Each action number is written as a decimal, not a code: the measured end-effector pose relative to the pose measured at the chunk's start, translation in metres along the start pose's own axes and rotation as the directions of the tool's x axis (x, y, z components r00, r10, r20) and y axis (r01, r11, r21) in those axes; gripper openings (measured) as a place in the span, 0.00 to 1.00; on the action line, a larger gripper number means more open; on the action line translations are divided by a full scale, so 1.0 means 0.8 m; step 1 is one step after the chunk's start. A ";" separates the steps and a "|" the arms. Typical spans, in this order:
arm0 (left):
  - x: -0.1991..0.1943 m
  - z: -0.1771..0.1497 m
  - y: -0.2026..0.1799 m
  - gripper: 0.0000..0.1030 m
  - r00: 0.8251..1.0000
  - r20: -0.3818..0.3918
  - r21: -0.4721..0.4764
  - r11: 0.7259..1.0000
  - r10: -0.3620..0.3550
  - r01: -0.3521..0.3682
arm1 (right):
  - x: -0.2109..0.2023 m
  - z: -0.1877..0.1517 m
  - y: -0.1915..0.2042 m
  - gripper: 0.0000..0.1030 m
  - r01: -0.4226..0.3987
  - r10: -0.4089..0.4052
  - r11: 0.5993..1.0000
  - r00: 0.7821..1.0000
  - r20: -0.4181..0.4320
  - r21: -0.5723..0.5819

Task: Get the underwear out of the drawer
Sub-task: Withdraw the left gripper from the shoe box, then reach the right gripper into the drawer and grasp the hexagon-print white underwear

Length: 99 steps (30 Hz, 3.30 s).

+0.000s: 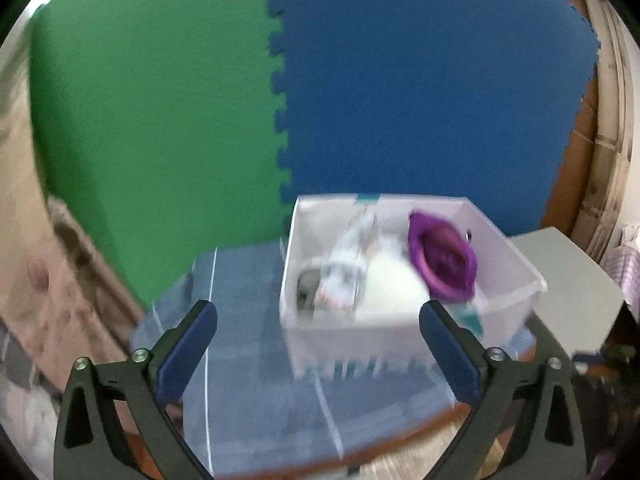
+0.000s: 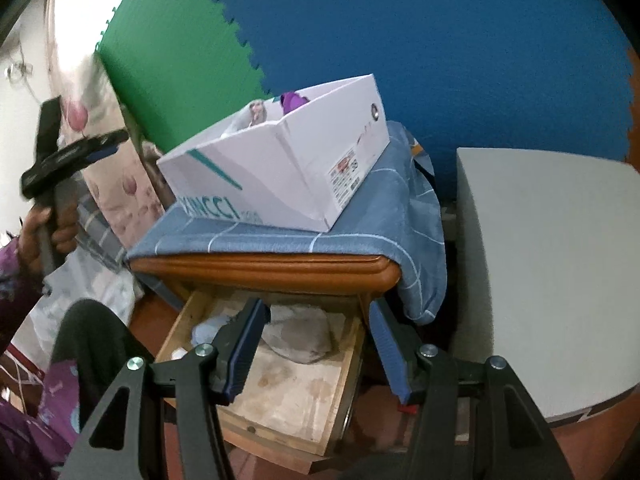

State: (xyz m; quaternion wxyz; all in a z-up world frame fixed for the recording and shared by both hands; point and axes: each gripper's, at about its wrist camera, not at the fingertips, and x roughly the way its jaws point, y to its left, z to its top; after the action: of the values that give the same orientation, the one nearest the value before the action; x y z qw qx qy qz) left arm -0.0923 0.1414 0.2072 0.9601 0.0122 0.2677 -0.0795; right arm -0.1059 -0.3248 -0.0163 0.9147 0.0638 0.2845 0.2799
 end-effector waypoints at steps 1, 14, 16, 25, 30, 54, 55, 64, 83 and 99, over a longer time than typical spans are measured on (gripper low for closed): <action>-0.003 -0.014 0.006 0.97 1.000 -0.017 -0.016 1.000 -0.007 0.006 | 0.003 0.000 0.004 0.54 0.007 -0.008 1.000 1.000 -0.009 -0.016; -0.038 -0.134 0.050 0.99 0.973 -0.066 -0.011 0.975 0.222 -0.223 | 0.023 -0.007 0.035 0.54 0.118 -0.131 0.982 0.987 -0.088 -0.145; -0.034 -0.140 0.052 0.99 0.971 -0.072 -0.006 0.973 0.229 -0.230 | 0.025 -0.006 0.036 0.58 0.134 -0.149 0.979 0.985 -0.092 -0.151; -0.009 -0.157 0.055 0.99 0.947 -0.179 0.023 0.964 0.266 -0.266 | 0.049 -0.015 0.064 0.62 0.207 -0.255 0.937 0.956 -0.145 -0.280; -0.005 -0.163 0.052 0.99 0.944 -0.201 0.038 0.965 0.261 -0.259 | 0.080 -0.031 0.104 0.62 0.109 -0.217 0.908 0.949 -0.230 -0.404; 0.001 -0.167 0.063 1.00 0.941 -0.242 -0.007 0.969 0.236 -0.245 | 0.318 -0.146 0.173 0.62 -0.069 -0.500 0.496 0.792 -0.350 -0.866; 0.001 -0.168 0.063 1.00 0.941 -0.244 -0.006 0.970 0.236 -0.245 | 0.321 -0.147 0.173 0.62 -0.066 -0.503 0.487 0.794 -0.341 -0.871; 0.002 -0.168 0.064 0.99 0.941 -0.246 -0.011 0.970 0.231 -0.241 | 0.344 -0.161 0.171 0.66 -0.050 -0.532 0.396 0.801 -0.273 -0.917; 0.004 -0.170 0.061 1.00 0.938 -0.250 0.008 0.969 0.242 -0.248 | 0.365 -0.175 0.185 0.76 0.024 -0.560 0.278 0.816 -0.142 -0.960; 0.005 -0.169 0.059 1.00 0.937 -0.252 0.011 0.969 0.243 -0.248 | 0.381 -0.132 0.161 0.69 -0.001 -0.509 0.560 0.789 -0.345 -0.829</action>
State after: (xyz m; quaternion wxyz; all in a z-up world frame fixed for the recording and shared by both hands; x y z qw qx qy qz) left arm -0.1509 0.1962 0.0881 0.9210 0.0457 0.3842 0.0459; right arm -0.0181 -0.0547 -0.2161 0.7529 -0.4765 0.3858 0.2392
